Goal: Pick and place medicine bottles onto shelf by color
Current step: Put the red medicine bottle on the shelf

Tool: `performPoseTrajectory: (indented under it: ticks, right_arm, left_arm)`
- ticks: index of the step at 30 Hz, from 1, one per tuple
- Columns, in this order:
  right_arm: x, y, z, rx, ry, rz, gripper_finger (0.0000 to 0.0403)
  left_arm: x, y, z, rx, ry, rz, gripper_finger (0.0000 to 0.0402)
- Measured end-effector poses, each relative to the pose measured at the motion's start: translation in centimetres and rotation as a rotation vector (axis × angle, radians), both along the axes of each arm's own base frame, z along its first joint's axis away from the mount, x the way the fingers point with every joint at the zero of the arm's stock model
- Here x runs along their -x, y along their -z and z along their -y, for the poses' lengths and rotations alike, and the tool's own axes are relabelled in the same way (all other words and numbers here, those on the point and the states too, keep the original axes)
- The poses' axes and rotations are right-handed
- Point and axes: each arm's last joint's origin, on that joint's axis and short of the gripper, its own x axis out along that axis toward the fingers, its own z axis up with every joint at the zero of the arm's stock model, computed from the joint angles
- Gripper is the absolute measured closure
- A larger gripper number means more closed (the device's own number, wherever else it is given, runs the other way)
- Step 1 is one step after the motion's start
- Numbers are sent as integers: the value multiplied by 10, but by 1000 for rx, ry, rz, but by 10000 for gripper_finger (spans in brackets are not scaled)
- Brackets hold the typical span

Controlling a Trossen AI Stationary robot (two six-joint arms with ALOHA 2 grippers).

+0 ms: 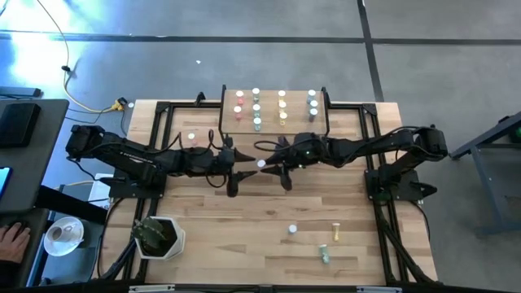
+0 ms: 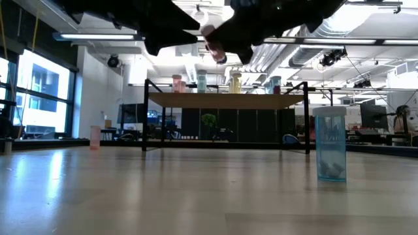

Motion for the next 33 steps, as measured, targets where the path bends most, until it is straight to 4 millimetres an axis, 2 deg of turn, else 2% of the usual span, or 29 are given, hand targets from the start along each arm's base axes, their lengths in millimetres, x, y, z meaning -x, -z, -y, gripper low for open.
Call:
performPoseTrajectory:
  ticks: [6, 10, 13, 17, 21, 33]
  right_arm:
    - [3, 8, 0, -21, 7, -91, 313]
    - [2, 12, -2, -39, 11, -108, 313]
    - [-4, 22, -1, -43, 13, -128, 313]
    - [-14, 33, -1, -47, 2, -110, 313]
    - [-19, 41, -2, -54, -18, -103, 313]
    - [-22, 34, -5, -87, -109, -19, 313]
  left_arm:
    - [-2, -1, 2, 59, 63, -18, 199]
    - [-4, -20, -2, 73, 62, -131, 199]
    - [-3, -31, -6, 64, 52, -261, 198]
    - [-1, -44, -9, 86, 71, -342, 199]
    - [0, -45, -13, 130, 134, -358, 198]
    - [-3, -40, -23, 193, 141, -368, 198]
